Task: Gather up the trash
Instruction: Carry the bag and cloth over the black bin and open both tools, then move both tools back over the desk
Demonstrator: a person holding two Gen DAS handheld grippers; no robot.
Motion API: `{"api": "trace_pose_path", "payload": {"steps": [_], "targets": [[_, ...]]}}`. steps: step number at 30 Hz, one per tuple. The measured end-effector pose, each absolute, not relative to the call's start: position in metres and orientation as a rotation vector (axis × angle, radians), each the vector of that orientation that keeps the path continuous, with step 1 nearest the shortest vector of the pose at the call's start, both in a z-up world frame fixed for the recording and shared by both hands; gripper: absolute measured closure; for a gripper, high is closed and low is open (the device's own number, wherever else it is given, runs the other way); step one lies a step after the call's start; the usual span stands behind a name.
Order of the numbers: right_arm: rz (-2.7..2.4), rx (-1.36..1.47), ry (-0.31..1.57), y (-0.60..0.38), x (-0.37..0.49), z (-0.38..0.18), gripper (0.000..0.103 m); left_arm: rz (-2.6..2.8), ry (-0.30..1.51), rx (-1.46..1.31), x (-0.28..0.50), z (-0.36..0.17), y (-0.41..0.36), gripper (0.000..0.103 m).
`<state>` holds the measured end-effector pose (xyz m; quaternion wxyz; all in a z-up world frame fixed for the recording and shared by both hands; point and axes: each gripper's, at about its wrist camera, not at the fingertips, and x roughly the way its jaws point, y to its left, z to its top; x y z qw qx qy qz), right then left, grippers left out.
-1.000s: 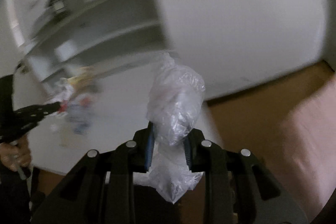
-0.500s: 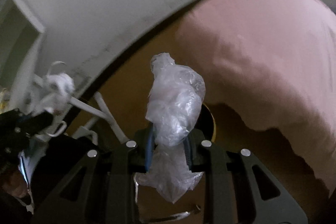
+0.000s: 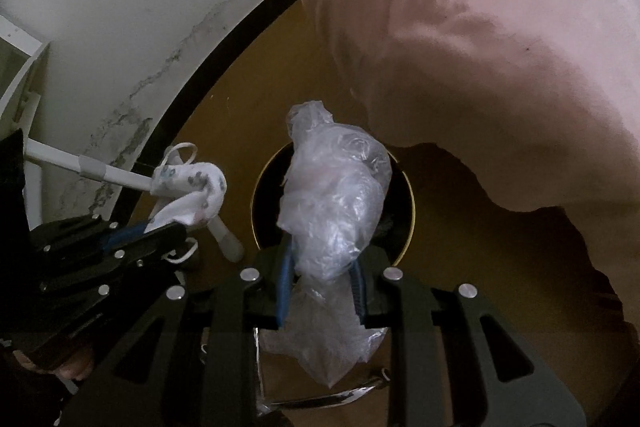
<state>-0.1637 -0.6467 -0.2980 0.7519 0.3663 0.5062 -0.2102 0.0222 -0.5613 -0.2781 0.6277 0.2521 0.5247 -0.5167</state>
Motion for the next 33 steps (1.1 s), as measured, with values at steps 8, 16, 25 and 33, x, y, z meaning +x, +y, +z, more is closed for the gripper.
{"api": "trace_pose_path", "payload": {"steps": [8,16,25,33], "targets": [[-0.435,0.812,1.132,-0.660,-0.150,-0.315,0.073,-1.173,1.160,0.591,0.018,-0.266,-0.564,0.049],[-0.444,0.788,1.109,-0.661,-0.149,-0.303,0.035,-1.179,1.072,0.576,0.013,-0.223,-0.551,0.028],[-0.476,0.589,0.961,-0.624,-0.147,-0.182,0.027,-1.177,0.821,0.516,-0.016,-0.094,-0.486,0.008],[-0.105,0.308,0.759,-0.465,-0.047,-0.045,0.023,-0.801,0.691,0.368,0.033,-0.015,-0.282,0.007]]}}
